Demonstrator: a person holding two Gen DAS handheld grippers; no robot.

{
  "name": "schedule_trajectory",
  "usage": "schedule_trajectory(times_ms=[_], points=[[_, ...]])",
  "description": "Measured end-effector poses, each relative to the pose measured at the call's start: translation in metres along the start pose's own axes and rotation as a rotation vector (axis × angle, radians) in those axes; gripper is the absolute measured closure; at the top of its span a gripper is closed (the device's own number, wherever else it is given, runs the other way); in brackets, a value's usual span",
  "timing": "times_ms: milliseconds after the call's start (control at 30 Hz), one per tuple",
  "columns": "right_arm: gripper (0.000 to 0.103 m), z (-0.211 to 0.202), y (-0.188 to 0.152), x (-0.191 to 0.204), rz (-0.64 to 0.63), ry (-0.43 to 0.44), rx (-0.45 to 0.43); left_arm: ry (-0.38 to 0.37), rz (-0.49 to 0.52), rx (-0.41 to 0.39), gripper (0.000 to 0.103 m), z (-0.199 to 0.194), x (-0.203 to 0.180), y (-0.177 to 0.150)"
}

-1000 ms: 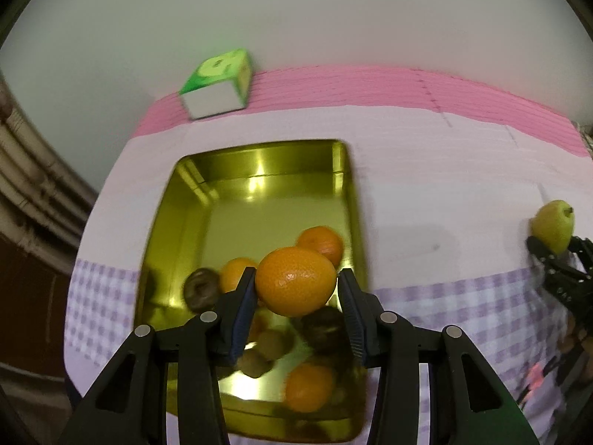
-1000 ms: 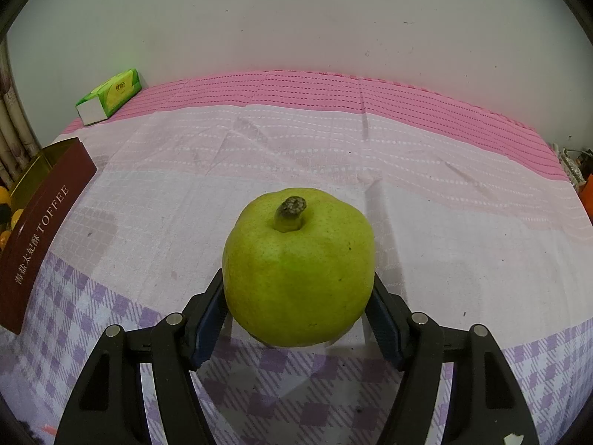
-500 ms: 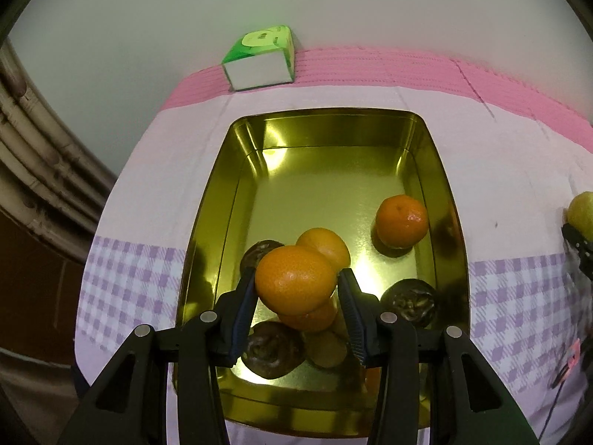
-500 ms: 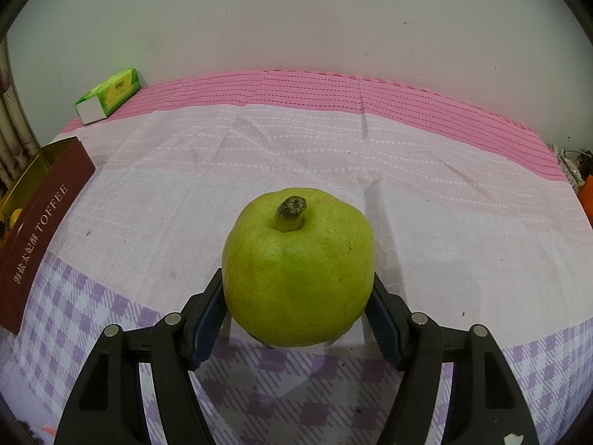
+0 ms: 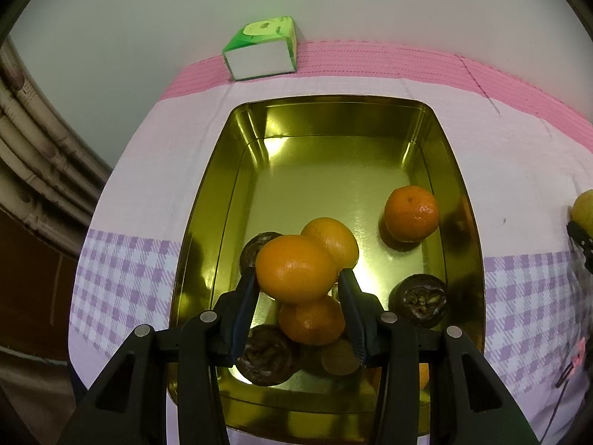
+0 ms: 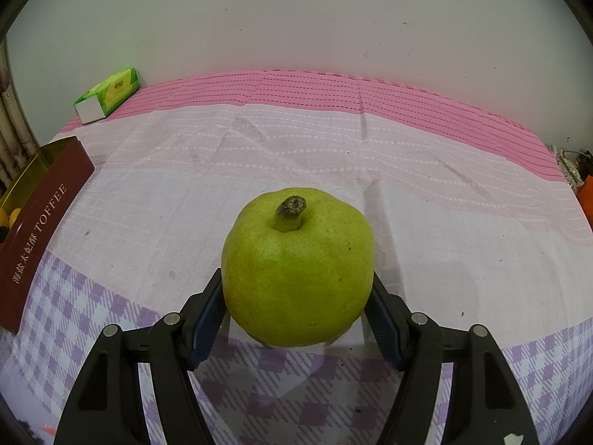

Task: Organize fruits
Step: 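Carry the orange into the tin with the left gripper and release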

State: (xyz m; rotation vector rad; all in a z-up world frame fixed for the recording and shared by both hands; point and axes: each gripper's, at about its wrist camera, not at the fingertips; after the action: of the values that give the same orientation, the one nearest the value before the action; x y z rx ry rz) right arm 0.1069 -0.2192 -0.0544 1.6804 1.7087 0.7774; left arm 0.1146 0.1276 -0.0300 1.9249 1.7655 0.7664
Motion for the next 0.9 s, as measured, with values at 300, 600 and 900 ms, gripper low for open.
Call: schedule_trajectory(times_ms=[300, 600, 900], points=[[0.036, 0.000, 0.000, 0.000, -0.001, 0.000, 0.000, -0.002, -0.009, 0.004, 0.057, 0.000, -0.001, 0.001], [0.035, 0.000, 0.000, 0.000, -0.001, 0.000, 0.000, -0.015, -0.016, -0.016, 0.045, -0.005, -0.002, 0.002], [0.036, 0.001, 0.000, -0.001, 0.000, 0.000, 0.001, -0.025, -0.008, -0.051, 0.035, -0.016, -0.005, 0.006]])
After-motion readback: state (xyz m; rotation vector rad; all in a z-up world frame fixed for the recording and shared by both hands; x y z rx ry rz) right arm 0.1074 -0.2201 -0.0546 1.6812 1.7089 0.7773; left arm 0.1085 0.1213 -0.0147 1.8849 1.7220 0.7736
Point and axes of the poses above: each gripper's, at about its wrist camera, not at the fingertips, and z roughly the way its jaws point, x to its left, y to its top, and after that the axes turned 13 degrees about -x, right-handed
